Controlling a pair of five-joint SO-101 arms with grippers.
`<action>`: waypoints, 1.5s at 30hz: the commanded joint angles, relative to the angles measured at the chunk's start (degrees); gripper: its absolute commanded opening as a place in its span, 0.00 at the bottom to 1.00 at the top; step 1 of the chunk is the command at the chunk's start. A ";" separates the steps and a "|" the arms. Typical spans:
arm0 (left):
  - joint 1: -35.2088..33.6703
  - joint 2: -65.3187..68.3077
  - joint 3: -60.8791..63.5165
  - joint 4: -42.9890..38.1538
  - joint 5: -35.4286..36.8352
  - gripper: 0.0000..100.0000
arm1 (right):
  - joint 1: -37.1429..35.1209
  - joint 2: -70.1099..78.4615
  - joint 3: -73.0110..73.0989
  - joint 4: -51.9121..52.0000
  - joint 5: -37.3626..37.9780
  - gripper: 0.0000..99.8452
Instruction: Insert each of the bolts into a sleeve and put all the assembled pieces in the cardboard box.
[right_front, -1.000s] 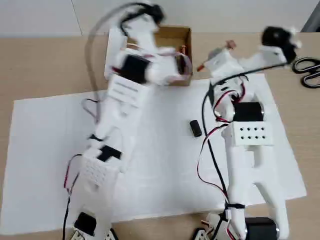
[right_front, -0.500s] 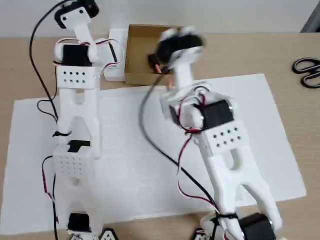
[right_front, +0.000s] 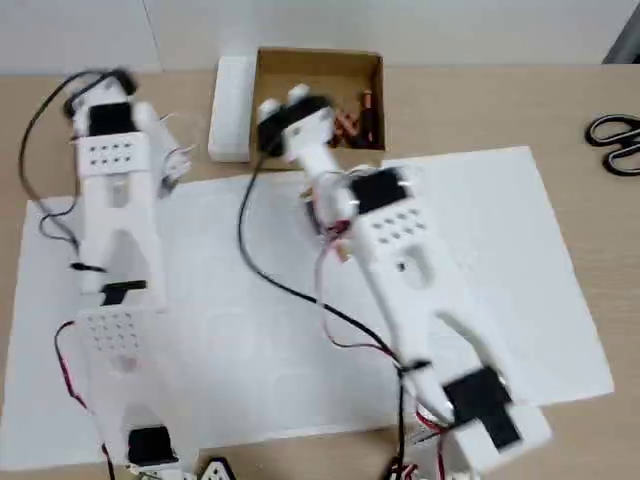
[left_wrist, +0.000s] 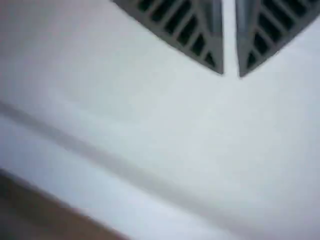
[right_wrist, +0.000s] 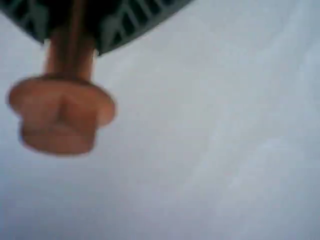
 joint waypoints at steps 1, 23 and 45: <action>-2.46 -3.60 3.03 -1.58 1.67 0.01 | -4.53 5.93 -5.54 -1.19 0.44 0.00; -9.58 -3.34 4.62 -1.14 5.80 0.01 | -9.80 28.00 -23.03 2.24 -2.73 0.19; 17.67 -31.21 31.60 0.44 34.55 0.01 | 15.08 0.66 -23.38 14.90 -2.46 0.19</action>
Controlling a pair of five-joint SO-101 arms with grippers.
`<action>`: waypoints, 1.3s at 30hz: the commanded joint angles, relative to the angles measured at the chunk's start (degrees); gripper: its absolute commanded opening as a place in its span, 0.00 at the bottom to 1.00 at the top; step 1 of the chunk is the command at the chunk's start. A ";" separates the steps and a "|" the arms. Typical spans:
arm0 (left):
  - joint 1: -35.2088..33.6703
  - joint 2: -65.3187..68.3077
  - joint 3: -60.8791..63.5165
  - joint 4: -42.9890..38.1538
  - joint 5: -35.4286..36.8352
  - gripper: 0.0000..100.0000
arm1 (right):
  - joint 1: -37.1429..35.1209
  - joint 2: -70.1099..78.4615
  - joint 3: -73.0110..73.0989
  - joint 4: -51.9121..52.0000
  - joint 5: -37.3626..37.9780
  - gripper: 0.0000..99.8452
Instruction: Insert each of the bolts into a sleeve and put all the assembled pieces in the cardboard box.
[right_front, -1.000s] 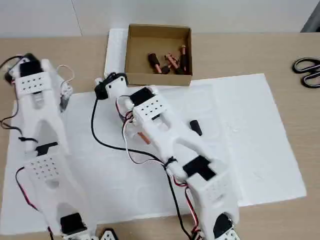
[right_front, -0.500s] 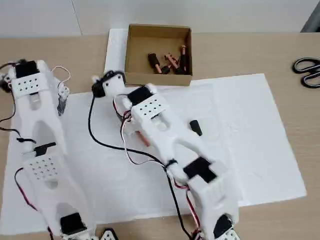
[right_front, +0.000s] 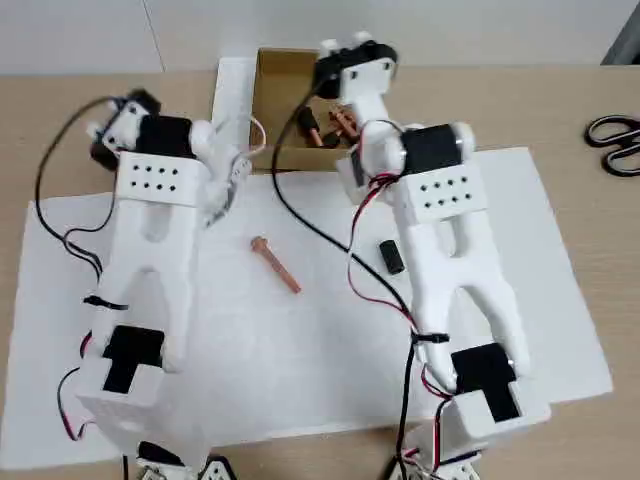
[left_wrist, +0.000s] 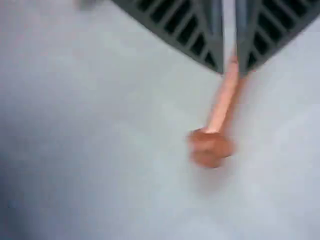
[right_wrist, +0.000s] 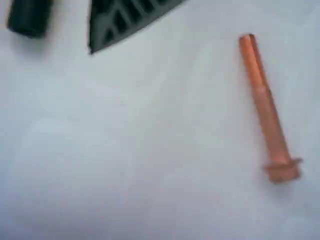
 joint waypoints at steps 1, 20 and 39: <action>1.14 -1.93 5.67 -2.37 0.70 0.01 | 2.15 -3.30 -2.55 1.45 -0.09 0.19; 10.11 8.00 9.54 -8.00 6.95 0.13 | 3.91 -3.65 -2.64 3.03 -0.09 0.19; 8.44 20.04 8.22 -16.97 -3.08 0.13 | 5.67 -3.21 -2.64 2.86 2.20 0.19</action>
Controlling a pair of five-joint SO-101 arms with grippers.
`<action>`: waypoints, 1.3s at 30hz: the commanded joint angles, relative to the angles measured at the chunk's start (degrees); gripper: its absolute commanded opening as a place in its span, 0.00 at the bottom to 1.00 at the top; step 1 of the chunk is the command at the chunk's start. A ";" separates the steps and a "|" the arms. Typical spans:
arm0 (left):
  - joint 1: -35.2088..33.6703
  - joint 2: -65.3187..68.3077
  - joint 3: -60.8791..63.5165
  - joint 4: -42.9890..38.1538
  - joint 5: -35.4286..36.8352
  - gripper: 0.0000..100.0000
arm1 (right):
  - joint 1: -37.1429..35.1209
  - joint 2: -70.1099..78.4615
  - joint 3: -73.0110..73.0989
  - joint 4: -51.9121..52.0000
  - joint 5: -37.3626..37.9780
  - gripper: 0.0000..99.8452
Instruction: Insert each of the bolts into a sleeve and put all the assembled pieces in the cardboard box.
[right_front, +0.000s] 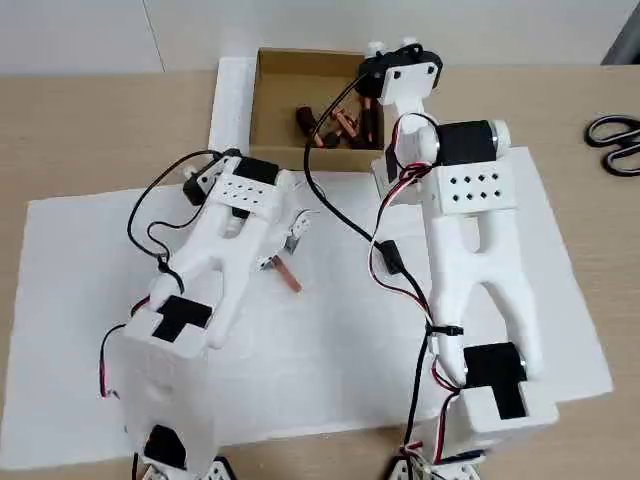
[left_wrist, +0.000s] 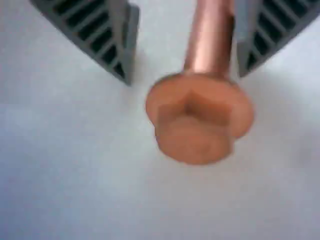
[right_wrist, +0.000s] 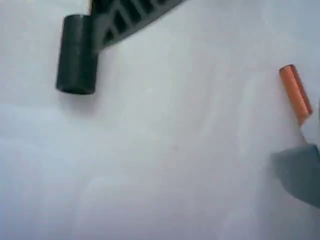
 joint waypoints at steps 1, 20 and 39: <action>-1.49 1.85 -1.27 -0.53 -0.88 0.11 | 0.40 -3.21 -2.64 -0.31 1.67 0.19; -3.96 -4.22 -13.58 13.89 -3.60 0.01 | 1.80 -3.65 -2.90 -0.22 1.67 0.19; -2.02 -7.82 -22.11 11.69 -21.01 0.01 | 7.87 5.41 10.90 -0.31 -5.27 0.19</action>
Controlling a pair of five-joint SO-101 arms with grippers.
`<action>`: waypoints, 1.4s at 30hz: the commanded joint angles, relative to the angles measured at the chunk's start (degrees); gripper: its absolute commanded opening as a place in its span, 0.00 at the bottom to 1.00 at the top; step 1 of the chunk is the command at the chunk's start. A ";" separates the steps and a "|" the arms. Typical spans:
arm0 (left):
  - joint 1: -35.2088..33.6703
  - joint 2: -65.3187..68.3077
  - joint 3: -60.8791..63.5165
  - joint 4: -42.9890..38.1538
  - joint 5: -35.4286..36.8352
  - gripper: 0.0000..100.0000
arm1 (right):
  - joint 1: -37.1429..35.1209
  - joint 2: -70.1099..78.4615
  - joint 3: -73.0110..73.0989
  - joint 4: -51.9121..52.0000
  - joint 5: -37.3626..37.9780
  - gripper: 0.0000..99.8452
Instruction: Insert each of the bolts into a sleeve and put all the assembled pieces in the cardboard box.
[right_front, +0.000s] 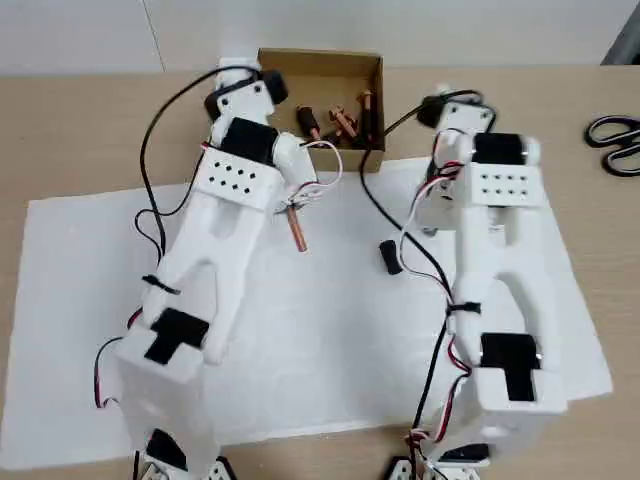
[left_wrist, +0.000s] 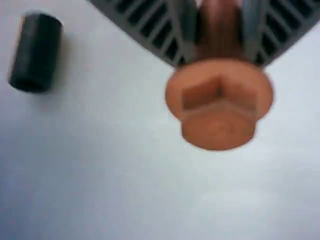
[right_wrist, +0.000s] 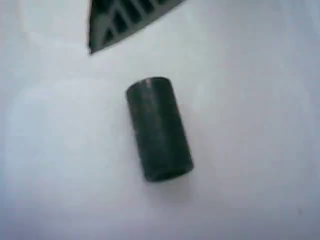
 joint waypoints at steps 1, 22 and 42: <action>-4.92 0.88 -1.54 -1.05 0.35 0.01 | -1.19 0.92 -0.09 -0.66 1.76 0.19; -16.53 3.43 -1.54 -3.08 0.35 0.01 | -9.98 12.70 -1.05 -5.67 4.48 0.19; -15.12 3.43 -1.63 -3.25 0.44 0.01 | -10.77 18.51 -1.14 -6.37 6.07 0.00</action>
